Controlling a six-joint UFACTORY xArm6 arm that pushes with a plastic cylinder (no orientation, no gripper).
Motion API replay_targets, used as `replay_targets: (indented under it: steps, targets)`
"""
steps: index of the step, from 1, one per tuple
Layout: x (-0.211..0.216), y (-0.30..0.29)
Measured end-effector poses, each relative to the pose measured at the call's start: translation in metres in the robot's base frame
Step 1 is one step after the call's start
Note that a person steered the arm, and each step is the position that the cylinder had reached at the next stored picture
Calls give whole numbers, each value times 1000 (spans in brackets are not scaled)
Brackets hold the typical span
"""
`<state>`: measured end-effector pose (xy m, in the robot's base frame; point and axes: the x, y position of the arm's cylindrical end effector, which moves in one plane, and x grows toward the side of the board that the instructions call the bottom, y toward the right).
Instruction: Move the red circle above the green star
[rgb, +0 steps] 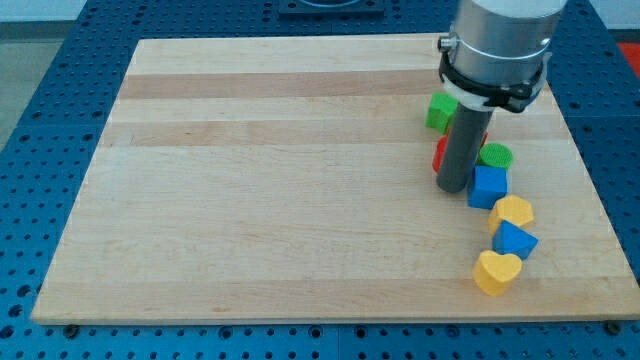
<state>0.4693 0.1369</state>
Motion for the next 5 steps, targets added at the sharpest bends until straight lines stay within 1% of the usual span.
replay_targets:
  steps: [2,5]
  targets:
    - [-22,3]
    - [-37,11]
